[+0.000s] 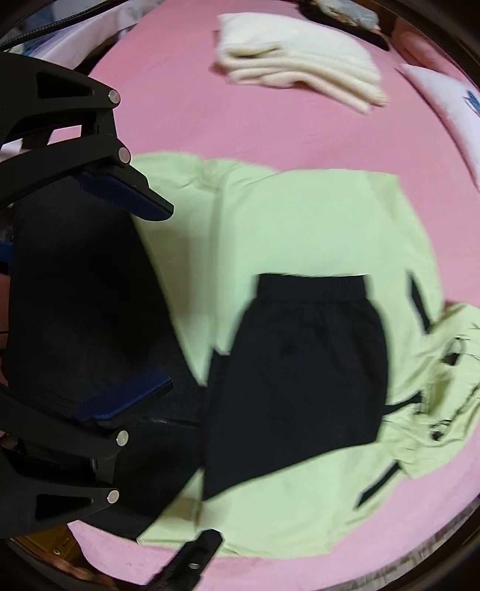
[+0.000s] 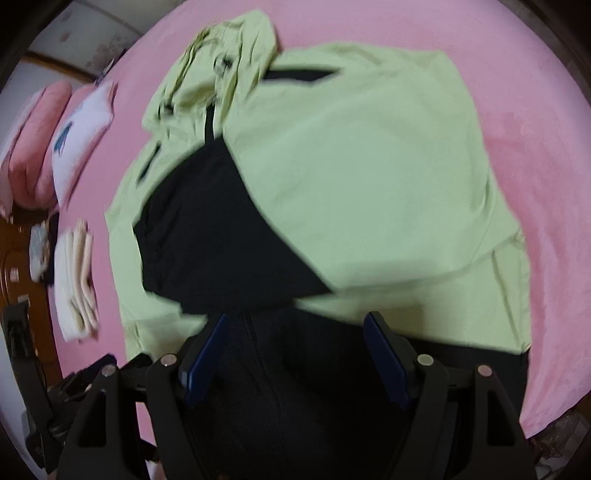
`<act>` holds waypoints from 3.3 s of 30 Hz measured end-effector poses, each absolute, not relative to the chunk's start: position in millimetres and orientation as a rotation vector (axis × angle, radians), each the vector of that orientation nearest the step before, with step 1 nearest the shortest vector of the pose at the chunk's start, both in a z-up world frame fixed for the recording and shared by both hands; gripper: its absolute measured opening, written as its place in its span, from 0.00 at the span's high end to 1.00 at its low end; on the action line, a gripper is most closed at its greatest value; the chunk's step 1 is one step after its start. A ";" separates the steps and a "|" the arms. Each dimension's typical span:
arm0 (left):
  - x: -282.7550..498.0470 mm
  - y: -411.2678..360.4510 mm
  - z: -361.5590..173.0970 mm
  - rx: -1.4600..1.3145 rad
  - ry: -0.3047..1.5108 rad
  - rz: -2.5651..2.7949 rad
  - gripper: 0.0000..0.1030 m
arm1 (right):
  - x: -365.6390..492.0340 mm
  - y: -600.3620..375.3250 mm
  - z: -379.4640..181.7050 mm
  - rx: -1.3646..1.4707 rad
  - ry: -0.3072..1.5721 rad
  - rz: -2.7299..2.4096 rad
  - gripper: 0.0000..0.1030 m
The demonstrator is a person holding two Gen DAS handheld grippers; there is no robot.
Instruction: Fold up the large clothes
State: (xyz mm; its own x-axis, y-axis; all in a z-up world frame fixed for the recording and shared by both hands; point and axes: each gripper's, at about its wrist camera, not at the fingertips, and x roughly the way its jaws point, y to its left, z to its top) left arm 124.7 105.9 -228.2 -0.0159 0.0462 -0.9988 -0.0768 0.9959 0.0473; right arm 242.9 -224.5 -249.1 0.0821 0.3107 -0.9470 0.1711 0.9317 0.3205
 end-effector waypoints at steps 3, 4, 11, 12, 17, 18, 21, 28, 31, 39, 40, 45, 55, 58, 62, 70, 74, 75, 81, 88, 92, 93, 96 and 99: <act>167.3 116.6 -209.6 0.015 1.582 0.043 0.19 | 280.5 -227.3 -233.9 0.341 1.492 0.093 0.27; 186.5 121.4 -204.1 0.034 1.577 0.011 0.19 | 290.9 -228.2 -231.0 0.326 1.495 0.092 0.27; 304.8 139.9 -208.1 0.299 1.623 -0.063 0.19 | 400.7 -231.4 -208.8 0.250 1.538 0.136 0.27; 322.6 143.5 -210.7 0.307 1.638 -0.070 0.19 | 416.6 -231.3 -206.7 0.224 1.534 0.128 0.27; 419.1 154.9 -226.3 0.245 1.679 -0.121 0.19 | 493.1 -232.5 -204.0 0.106 1.465 0.065 0.27; 429.4 154.2 -228.2 0.242 1.666 -0.121 0.19 | 511.1 -234.6 -207.8 0.116 1.455 0.059 0.27; 476.2 156.7 -236.1 0.194 1.574 -0.145 0.19 | 558.7 -239.8 -226.2 0.197 1.416 0.138 0.27; 551.5 164.4 -287.8 -0.035 1.467 -0.170 0.19 | 614.0 -252.9 -285.0 0.412 1.303 0.317 0.27; 568.1 173.2 -319.6 -0.298 1.527 -0.194 0.20 | 618.0 -260.4 -308.1 0.549 1.263 0.359 0.27; 582.6 170.9 -325.3 -0.464 1.394 -0.254 0.79 | 622.8 -254.8 -336.9 0.662 1.191 0.464 0.85; 581.4 169.0 -325.3 -0.453 1.389 -0.251 0.86 | 622.6 -253.0 -335.2 0.657 1.175 0.476 0.93; 565.0 176.8 -303.5 -0.539 1.245 -0.362 0.92 | 615.7 -239.8 -308.6 0.644 1.109 0.672 0.94; 483.9 204.6 -199.6 -0.487 1.018 -0.748 0.92 | 542.0 -221.3 -218.0 0.425 0.966 1.072 0.94; 448.5 211.9 -180.6 -0.429 1.000 -0.761 0.92 | 503.8 -229.8 -204.2 0.412 0.916 1.119 0.94; 404.7 213.8 -172.9 -0.298 0.970 -0.727 0.91 | 468.0 -235.1 -206.3 0.366 0.921 1.109 0.92; 346.3 199.9 -215.2 -0.104 1.163 -0.533 0.48 | 409.2 -269.9 -245.3 0.274 1.067 0.889 0.25; 322.1 205.4 -234.3 -0.055 1.292 -0.367 0.39 | 396.0 -284.0 -268.9 0.258 1.208 0.753 0.16; 314.6 210.8 -237.3 -0.060 1.313 -0.335 0.39 | 392.3 -288.7 -272.3 0.256 1.229 0.729 0.16; 272.1 254.0 -211.7 -0.265 1.283 -0.267 0.37 | 372.4 -287.1 -254.0 0.257 1.225 0.577 0.16; 253.2 181.1 -197.8 -0.391 1.215 -0.250 0.37 | 335.2 -248.3 -250.6 0.549 1.197 0.590 0.24; 251.2 151.4 -205.7 -0.342 1.230 -0.196 0.78 | 332.7 -206.2 -268.6 0.647 1.211 0.598 0.70; 253.0 144.3 -214.2 -0.311 1.238 -0.177 0.91 | 333.1 -196.5 -278.3 0.667 1.232 0.592 0.86; 254.2 127.9 -248.9 -0.197 1.293 -0.159 0.91 | 333.1 -176.4 -308.8 0.652 1.311 0.599 0.92; 252.1 126.8 -278.3 -0.012 1.348 -0.011 0.91 | 330.8 -173.0 -331.9 0.485 1.387 0.558 0.99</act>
State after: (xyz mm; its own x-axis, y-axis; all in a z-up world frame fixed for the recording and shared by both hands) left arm 252.1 126.8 -278.3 0.2211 -0.0147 -0.9751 0.0006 0.9999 -0.0149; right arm 330.8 -173.0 -331.9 0.0949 0.6274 -0.7729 -0.0823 0.7787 0.6220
